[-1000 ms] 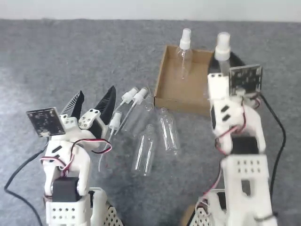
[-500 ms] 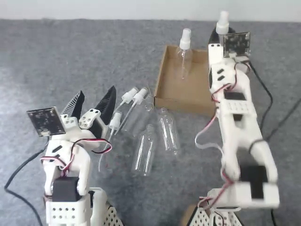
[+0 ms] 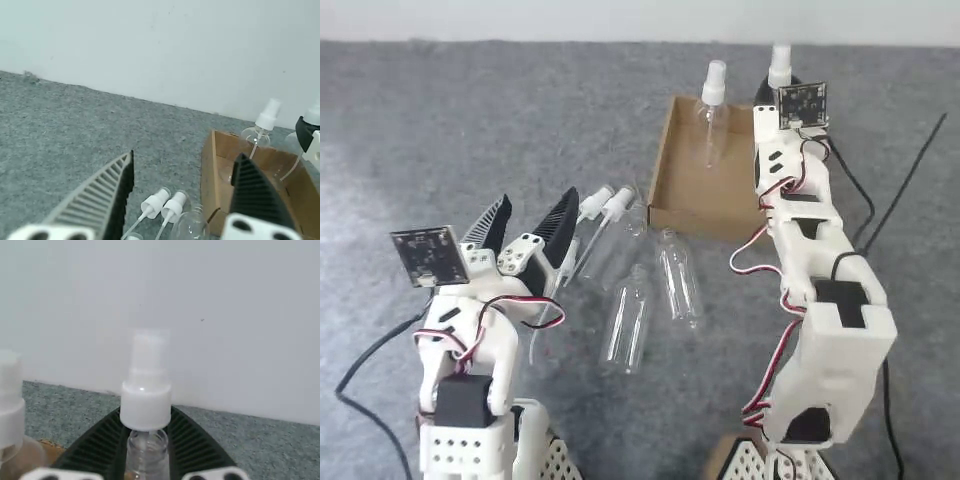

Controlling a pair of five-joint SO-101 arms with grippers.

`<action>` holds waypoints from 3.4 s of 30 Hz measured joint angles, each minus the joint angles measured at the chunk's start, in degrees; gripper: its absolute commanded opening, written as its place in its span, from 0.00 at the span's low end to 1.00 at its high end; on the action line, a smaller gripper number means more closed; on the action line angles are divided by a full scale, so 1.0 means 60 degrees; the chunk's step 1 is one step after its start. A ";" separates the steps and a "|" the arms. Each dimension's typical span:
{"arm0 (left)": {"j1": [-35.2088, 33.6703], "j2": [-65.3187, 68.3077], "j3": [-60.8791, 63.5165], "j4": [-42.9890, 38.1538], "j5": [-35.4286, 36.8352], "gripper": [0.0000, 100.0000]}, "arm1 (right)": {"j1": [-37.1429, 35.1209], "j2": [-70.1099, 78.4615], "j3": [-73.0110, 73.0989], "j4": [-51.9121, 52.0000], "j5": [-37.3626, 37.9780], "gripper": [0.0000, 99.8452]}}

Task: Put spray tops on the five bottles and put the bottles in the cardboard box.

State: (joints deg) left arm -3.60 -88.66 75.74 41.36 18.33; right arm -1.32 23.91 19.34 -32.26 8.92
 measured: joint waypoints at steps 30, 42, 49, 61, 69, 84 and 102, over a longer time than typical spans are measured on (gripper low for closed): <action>0.0000 0.0000 0.0000 0.0000 0.0000 0.30 | -0.0044 0.0718 -0.0161 -0.0425 -0.0308 0.01; 0.0000 0.0000 0.0000 0.0000 0.0000 0.30 | -0.0044 0.0923 -0.0161 -0.0952 -0.0088 0.01; 0.0000 0.0000 0.0000 0.0000 0.0000 0.30 | -0.0044 0.0923 -0.0161 -0.0952 -0.0059 0.01; 0.0000 0.0000 0.0000 0.0000 0.0000 0.30 | -0.0059 0.0938 -0.0161 -0.0952 -0.0059 0.13; 0.0000 0.0000 0.0000 0.0000 0.0000 0.30 | -0.0059 0.0938 -0.0161 -0.0952 -0.0044 0.17; 0.0000 0.0000 0.0000 0.0000 0.0000 0.30 | -0.0059 0.0923 -0.0176 -0.0659 0.0029 0.29; 0.0000 0.0000 0.0000 0.0000 0.0000 0.30 | -0.0059 0.0923 -0.0396 -0.0396 0.0029 0.36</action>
State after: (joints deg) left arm -3.60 -88.66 75.74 41.36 18.33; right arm -1.67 29.45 16.97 -34.64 9.10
